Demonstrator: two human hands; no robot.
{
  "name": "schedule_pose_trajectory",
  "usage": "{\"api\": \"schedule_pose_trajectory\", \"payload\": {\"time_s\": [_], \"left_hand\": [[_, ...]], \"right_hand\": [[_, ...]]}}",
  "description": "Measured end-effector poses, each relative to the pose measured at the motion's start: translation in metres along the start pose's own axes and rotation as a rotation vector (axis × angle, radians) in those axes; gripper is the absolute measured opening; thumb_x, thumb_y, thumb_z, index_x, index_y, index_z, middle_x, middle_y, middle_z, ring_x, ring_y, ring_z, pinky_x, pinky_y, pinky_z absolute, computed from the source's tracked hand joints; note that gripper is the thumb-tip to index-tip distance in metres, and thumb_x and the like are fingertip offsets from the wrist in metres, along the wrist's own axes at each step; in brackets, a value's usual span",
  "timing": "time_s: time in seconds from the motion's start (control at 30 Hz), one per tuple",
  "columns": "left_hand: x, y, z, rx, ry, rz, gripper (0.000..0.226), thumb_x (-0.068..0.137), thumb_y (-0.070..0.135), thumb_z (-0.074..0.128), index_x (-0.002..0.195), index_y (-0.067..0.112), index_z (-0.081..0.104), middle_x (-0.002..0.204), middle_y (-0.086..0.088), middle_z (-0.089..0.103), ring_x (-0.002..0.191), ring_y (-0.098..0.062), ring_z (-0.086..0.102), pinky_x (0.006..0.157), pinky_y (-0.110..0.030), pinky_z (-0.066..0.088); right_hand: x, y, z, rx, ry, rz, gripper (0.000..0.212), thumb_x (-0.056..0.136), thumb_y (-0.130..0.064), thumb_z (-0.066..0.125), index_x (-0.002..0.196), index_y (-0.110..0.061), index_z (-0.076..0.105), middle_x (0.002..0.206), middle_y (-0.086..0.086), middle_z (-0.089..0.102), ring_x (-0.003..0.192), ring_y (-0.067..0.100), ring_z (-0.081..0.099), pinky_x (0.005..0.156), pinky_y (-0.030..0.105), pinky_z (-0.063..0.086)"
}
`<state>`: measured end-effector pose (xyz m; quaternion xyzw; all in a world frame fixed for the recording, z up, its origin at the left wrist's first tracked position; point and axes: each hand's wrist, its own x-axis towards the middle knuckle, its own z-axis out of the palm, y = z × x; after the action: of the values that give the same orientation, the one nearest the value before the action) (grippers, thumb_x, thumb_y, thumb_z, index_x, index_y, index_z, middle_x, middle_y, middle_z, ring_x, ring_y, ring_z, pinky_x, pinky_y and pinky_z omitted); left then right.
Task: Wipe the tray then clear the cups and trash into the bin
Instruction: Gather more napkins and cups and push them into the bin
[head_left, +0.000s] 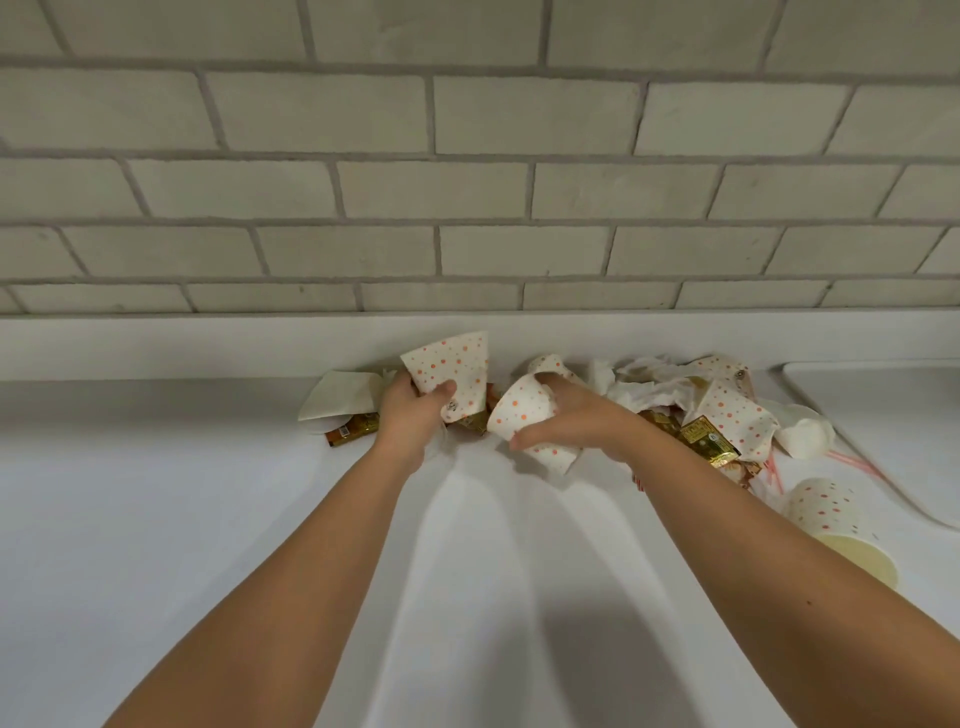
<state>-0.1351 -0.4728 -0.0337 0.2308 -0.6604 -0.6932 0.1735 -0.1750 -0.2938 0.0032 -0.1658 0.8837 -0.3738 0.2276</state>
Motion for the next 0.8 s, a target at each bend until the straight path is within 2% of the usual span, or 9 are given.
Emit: {"api": "schedule_pose_trajectory", "payload": {"time_s": [0.07, 0.13, 0.27, 0.43, 0.5, 0.57, 0.67, 0.73, 0.8], "left_hand": [[-0.005, 0.003, 0.001, -0.14, -0.106, -0.005, 0.04, 0.089, -0.001, 0.056, 0.128, 0.002, 0.047, 0.125, -0.013, 0.058, 0.112, -0.025, 0.057, 0.084, -0.031, 0.051], [-0.011, 0.003, 0.004, -0.133, -0.211, -0.031, 0.04, 0.091, 0.0, 0.053, 0.131, 0.004, 0.044, 0.123, -0.011, 0.058, 0.11, -0.022, 0.057, 0.081, -0.025, 0.052], [-0.011, 0.0, 0.009, -0.123, -0.321, -0.12, 0.037, 0.096, 0.008, 0.048, 0.133, 0.007, 0.046, 0.126, -0.01, 0.059, 0.115, -0.025, 0.057, 0.092, -0.033, 0.049], [-0.013, 0.002, 0.014, -0.056, -0.394, -0.167, 0.027, 0.097, 0.011, 0.046, 0.123, 0.011, 0.053, 0.109, -0.003, 0.065, 0.097, -0.018, 0.06, 0.077, -0.026, 0.048], [-0.01, 0.001, 0.014, -0.026, -0.422, -0.222, 0.025, 0.095, 0.014, 0.049, 0.12, 0.011, 0.055, 0.102, -0.001, 0.066, 0.094, -0.017, 0.06, 0.085, -0.031, 0.048], [-0.007, -0.002, 0.011, 0.021, -0.44, -0.262, 0.029, 0.094, 0.016, 0.051, 0.122, 0.01, 0.056, 0.109, -0.005, 0.066, 0.102, -0.022, 0.059, 0.099, -0.039, 0.043], [-0.001, -0.002, 0.011, 0.04, -0.347, -0.216, 0.029, 0.091, 0.009, 0.048, 0.118, 0.008, 0.059, 0.111, -0.01, 0.065, 0.097, -0.021, 0.057, 0.088, -0.033, 0.045], [0.008, 0.002, 0.006, 0.11, -0.145, -0.126, 0.025, 0.088, 0.003, 0.048, 0.108, 0.011, 0.062, 0.104, -0.008, 0.064, 0.091, -0.018, 0.057, 0.078, -0.027, 0.043], [0.024, 0.0, -0.007, 0.326, 0.06, 0.032, 0.027, 0.087, 0.002, 0.048, 0.107, 0.009, 0.064, 0.115, -0.012, 0.06, 0.101, -0.025, 0.056, 0.083, -0.028, 0.042]], "right_hand": [[-0.002, -0.003, 0.009, 0.109, -0.082, -0.021, 0.085, 0.073, -0.023, 0.078, 0.142, -0.024, 0.028, 0.119, -0.007, 0.052, 0.106, 0.013, 0.053, 0.084, 0.026, 0.048], [-0.003, -0.005, 0.014, 0.291, -0.109, -0.054, 0.072, 0.077, -0.014, 0.074, 0.135, -0.024, 0.033, 0.103, -0.012, 0.056, 0.091, 0.004, 0.057, 0.071, 0.02, 0.048], [0.002, 0.001, 0.022, 0.51, -0.134, -0.121, 0.053, 0.078, -0.001, 0.071, 0.114, -0.03, 0.045, 0.104, -0.008, 0.062, 0.095, 0.008, 0.061, 0.075, 0.024, 0.052], [0.008, 0.013, 0.027, 0.638, -0.073, -0.15, 0.065, 0.074, 0.007, 0.072, 0.125, -0.023, 0.044, 0.11, 0.0, 0.064, 0.099, 0.016, 0.064, 0.077, 0.031, 0.054], [0.01, 0.015, 0.026, 0.659, -0.049, -0.147, 0.07, 0.067, 0.006, 0.076, 0.124, -0.021, 0.046, 0.109, 0.002, 0.065, 0.098, 0.017, 0.064, 0.075, 0.031, 0.054], [0.013, 0.017, 0.024, 0.645, -0.029, -0.148, 0.072, 0.063, 0.005, 0.077, 0.124, -0.019, 0.047, 0.109, 0.001, 0.065, 0.099, 0.017, 0.064, 0.075, 0.03, 0.053], [0.015, 0.018, 0.022, 0.622, 0.003, -0.134, 0.066, 0.071, 0.008, 0.073, 0.125, -0.018, 0.045, 0.111, 0.002, 0.064, 0.1, 0.019, 0.062, 0.075, 0.031, 0.052], [0.015, 0.019, 0.02, 0.606, 0.027, -0.117, 0.066, 0.072, 0.005, 0.074, 0.124, -0.021, 0.044, 0.111, 0.0, 0.062, 0.097, 0.015, 0.062, 0.073, 0.029, 0.052], [0.015, 0.02, 0.02, 0.601, 0.043, -0.109, 0.066, 0.072, 0.003, 0.074, 0.123, -0.024, 0.043, 0.109, -0.002, 0.062, 0.095, 0.011, 0.061, 0.069, 0.027, 0.051]]}}
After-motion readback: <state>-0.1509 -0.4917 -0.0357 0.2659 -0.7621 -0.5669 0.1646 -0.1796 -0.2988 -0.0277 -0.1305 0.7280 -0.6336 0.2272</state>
